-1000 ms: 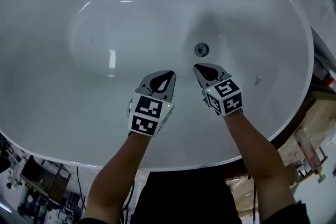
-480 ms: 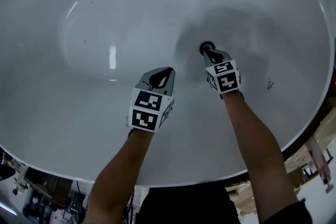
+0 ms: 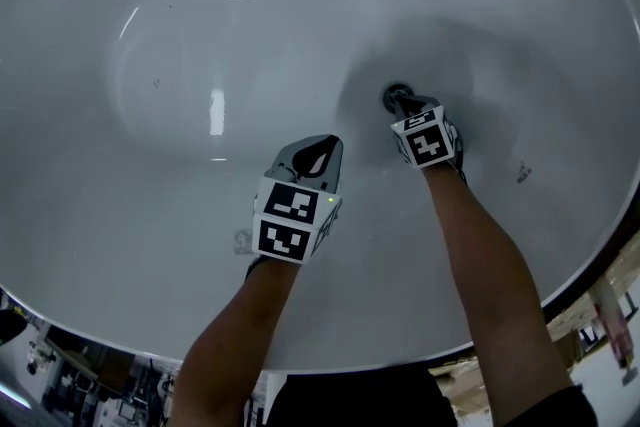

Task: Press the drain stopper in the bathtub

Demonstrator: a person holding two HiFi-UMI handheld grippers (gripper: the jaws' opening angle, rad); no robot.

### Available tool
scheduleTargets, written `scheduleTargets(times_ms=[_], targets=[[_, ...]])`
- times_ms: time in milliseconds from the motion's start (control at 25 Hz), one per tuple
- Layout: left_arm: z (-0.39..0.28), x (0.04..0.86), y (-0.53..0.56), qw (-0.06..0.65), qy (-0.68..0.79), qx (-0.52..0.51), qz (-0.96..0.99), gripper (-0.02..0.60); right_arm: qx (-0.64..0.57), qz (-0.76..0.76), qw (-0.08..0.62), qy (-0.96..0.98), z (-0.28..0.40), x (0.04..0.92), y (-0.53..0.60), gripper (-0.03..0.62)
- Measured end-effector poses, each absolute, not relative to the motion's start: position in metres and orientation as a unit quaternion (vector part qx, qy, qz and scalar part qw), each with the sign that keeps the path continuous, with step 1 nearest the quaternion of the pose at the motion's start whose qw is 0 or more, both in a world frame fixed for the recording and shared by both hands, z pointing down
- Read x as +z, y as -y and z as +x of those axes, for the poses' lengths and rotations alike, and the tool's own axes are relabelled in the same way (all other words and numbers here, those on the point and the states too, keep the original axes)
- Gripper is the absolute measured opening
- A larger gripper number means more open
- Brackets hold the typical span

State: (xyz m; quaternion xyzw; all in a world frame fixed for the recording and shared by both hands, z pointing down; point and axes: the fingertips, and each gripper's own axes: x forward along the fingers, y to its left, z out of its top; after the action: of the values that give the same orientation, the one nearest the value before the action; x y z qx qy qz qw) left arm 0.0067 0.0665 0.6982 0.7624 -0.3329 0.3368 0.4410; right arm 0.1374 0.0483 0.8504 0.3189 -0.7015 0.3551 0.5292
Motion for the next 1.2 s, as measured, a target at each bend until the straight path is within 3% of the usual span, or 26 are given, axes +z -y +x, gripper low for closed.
scheduleTargets(times_ms=[480, 760, 960, 1200], targets=[[0.009, 0.715, -0.064, 0.452, 0.351, 0.328, 0.751, 0.018, 0.315, 0.302, 0.578, 0.689, 0.139, 0.857, -0.053, 0.020], [-0.002, 0.689, -0.063, 0.449, 0.361, 0.333, 0.746, 0.018, 0.382, 0.322, 0.529, 0.686, 0.139, 0.840, -0.048, 0.015], [-0.012, 0.634, -0.060, 0.439, 0.372, 0.330, 0.748, 0.018, 0.369, 0.337, 0.492, 0.713, 0.134, 0.764, -0.052, 0.014], [-0.018, 0.515, -0.048, 0.438, 0.400, 0.304, 0.746, 0.018, 0.353, 0.364, 0.417, 0.754, 0.126, 0.600, -0.040, 0.014]])
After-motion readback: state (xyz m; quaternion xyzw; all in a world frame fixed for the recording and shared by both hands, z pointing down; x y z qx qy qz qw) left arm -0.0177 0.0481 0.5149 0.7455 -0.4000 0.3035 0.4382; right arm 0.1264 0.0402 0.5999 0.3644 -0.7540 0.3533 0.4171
